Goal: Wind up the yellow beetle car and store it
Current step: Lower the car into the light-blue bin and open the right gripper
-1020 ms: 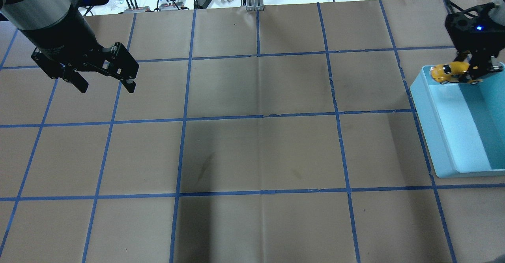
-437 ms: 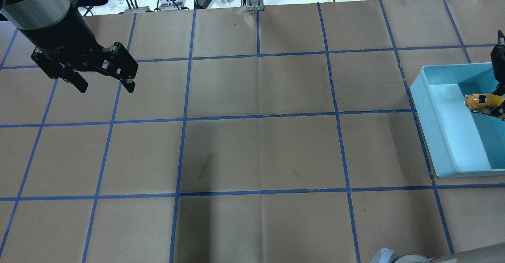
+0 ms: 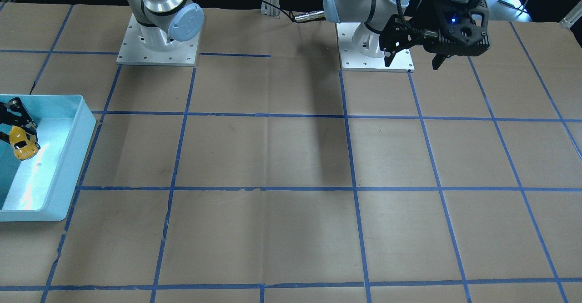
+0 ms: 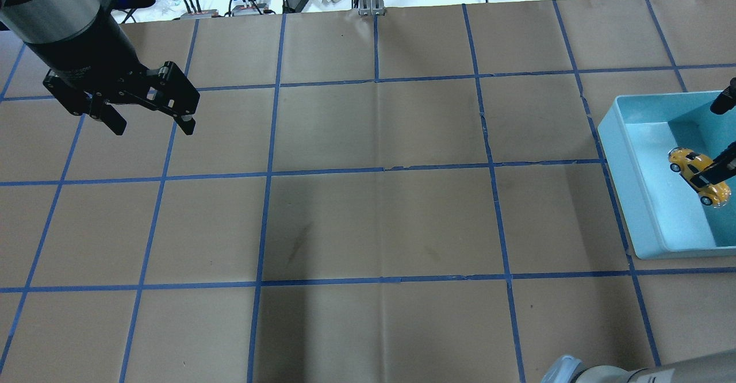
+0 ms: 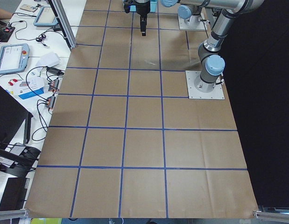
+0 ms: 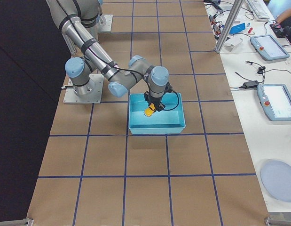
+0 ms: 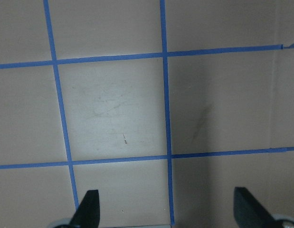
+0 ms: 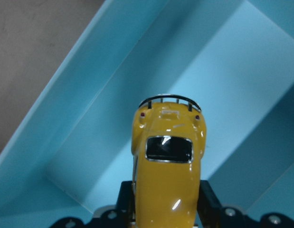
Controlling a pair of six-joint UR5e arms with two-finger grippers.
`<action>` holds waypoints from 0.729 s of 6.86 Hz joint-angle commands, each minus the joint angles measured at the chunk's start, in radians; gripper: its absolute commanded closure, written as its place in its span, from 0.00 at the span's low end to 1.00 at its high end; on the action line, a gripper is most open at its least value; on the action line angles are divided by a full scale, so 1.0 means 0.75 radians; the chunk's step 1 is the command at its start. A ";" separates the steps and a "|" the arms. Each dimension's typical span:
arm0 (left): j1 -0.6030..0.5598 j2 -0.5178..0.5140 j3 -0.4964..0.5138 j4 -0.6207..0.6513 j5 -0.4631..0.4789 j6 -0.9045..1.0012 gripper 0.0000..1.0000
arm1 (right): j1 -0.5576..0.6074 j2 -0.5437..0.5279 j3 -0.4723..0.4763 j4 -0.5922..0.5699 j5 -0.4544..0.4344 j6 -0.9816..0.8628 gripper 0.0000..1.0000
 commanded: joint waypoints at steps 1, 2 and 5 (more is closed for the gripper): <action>0.000 0.002 0.000 0.000 -0.004 0.000 0.00 | 0.001 0.025 0.028 -0.042 -0.081 0.467 0.91; 0.000 0.002 0.002 0.000 -0.010 -0.002 0.00 | -0.001 0.049 0.048 -0.075 -0.112 0.673 0.91; 0.004 0.009 0.002 -0.016 0.002 -0.016 0.00 | 0.007 0.104 0.085 -0.187 -0.200 0.712 0.68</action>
